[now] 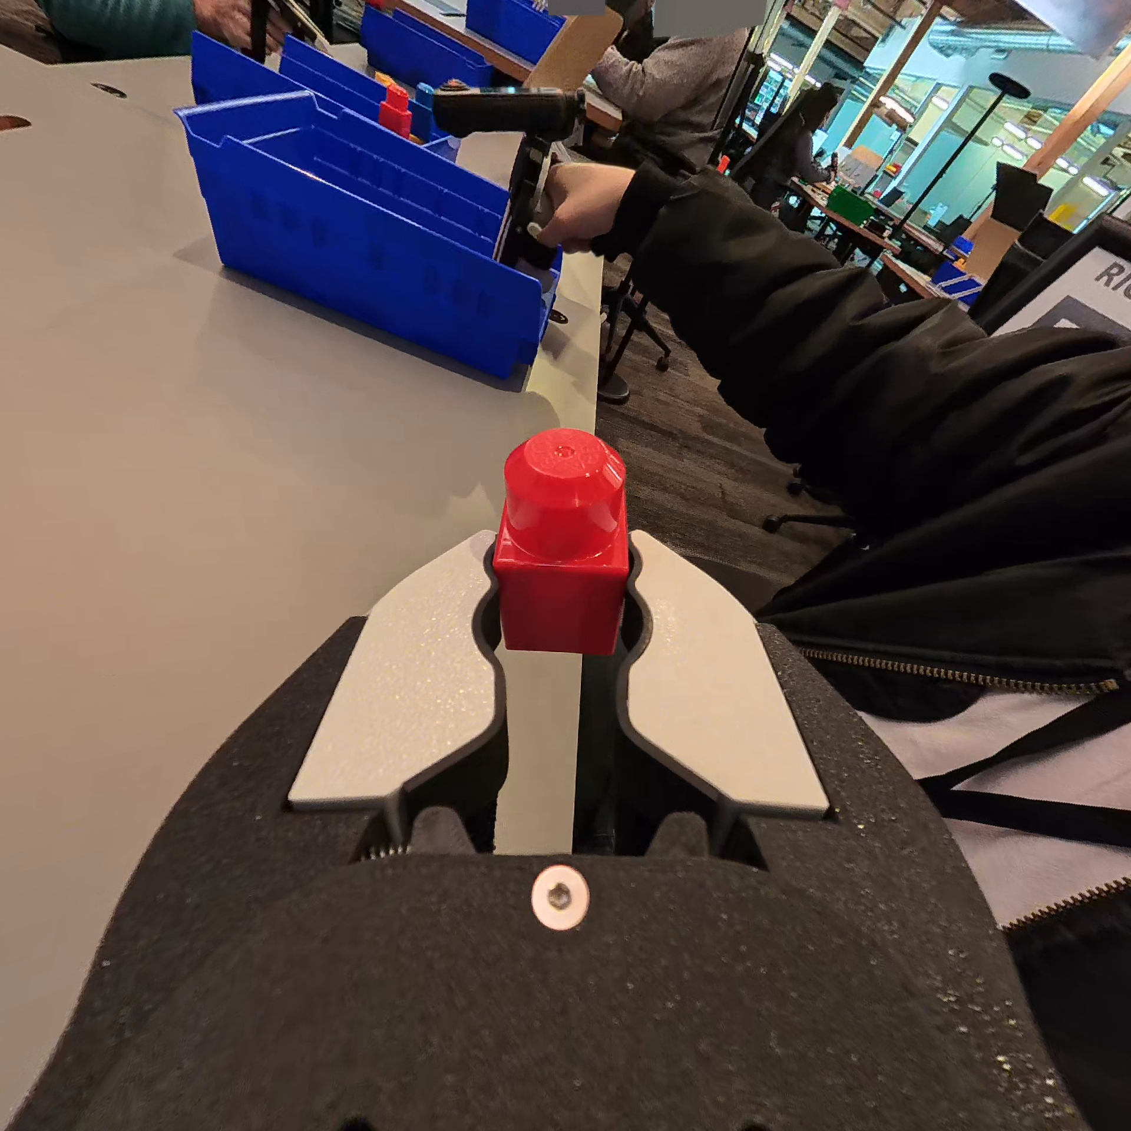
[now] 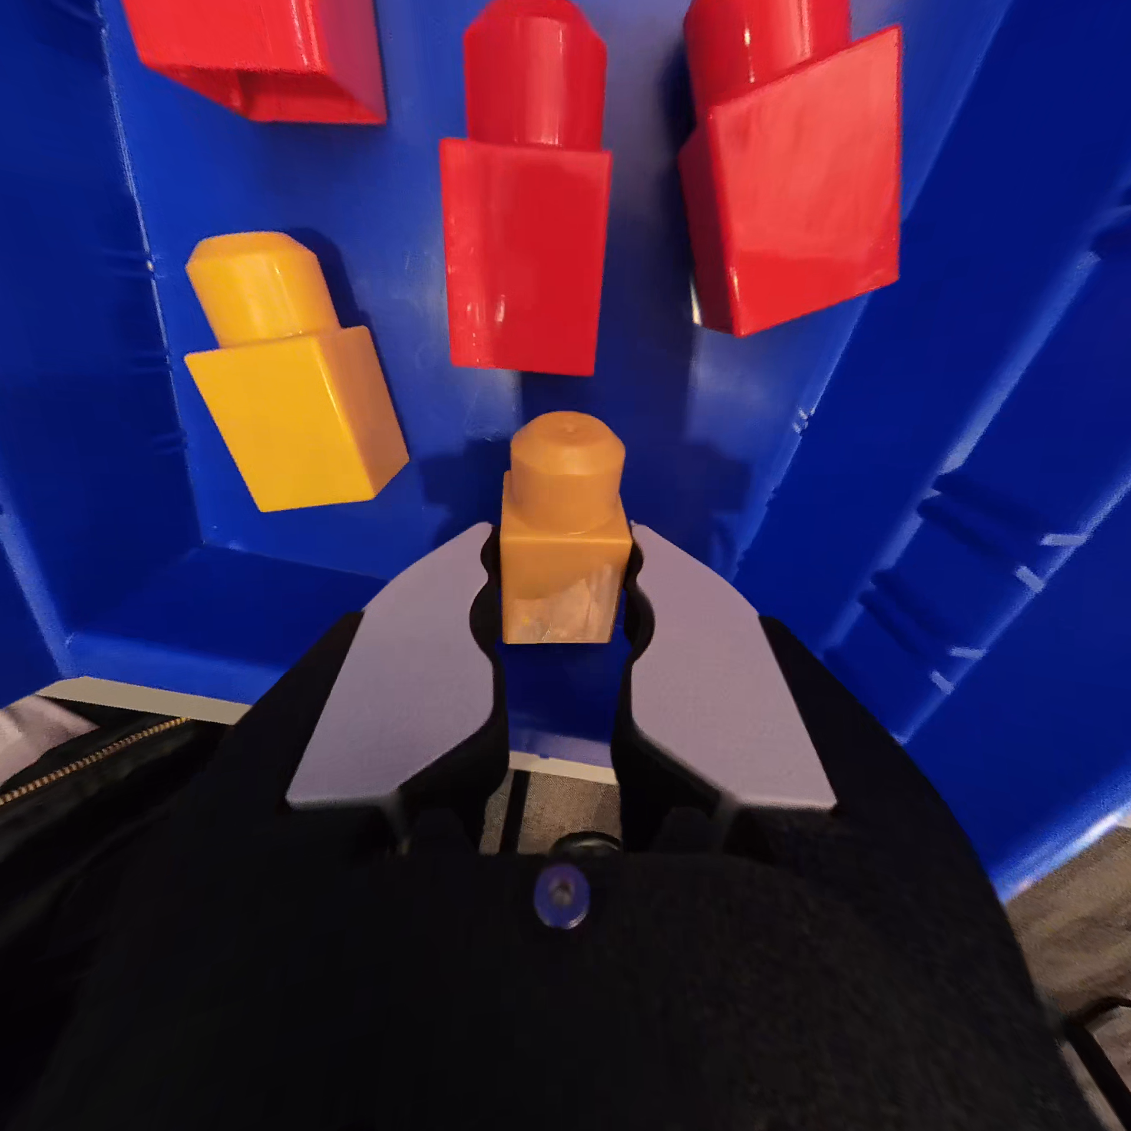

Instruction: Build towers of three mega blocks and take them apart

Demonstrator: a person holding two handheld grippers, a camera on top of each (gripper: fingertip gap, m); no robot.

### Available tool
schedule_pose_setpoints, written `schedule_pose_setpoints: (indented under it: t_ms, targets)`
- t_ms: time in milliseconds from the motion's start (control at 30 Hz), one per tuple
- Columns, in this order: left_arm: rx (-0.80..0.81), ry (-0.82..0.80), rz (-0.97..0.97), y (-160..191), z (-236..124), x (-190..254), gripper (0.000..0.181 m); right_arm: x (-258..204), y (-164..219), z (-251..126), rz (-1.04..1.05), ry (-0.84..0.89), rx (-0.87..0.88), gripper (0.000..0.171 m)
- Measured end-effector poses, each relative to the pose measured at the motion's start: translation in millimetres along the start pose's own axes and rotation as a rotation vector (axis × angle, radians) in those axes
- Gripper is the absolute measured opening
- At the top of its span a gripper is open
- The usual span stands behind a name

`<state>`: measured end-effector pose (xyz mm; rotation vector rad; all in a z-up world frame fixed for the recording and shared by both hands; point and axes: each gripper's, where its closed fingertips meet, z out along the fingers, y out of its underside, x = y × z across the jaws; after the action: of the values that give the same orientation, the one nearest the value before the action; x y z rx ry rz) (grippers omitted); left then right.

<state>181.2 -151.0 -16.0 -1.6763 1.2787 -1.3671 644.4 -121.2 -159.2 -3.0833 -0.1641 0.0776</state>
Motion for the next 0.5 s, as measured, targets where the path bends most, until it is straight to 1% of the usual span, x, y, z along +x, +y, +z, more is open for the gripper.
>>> schedule_pose_setpoints:
  t_ms: [300,500]
  targets:
    - [0.012,-0.002,-0.003,-1.3,-4.5,-0.8,0.036,-9.1,-9.7,2.8,-0.014,-0.048,0.04,0.037]
    - [0.02,-0.01,-0.005,-1.8,-8.7,-2.2,0.035,-10.8,-15.6,0.5,-0.04,-0.039,0.071,0.037]
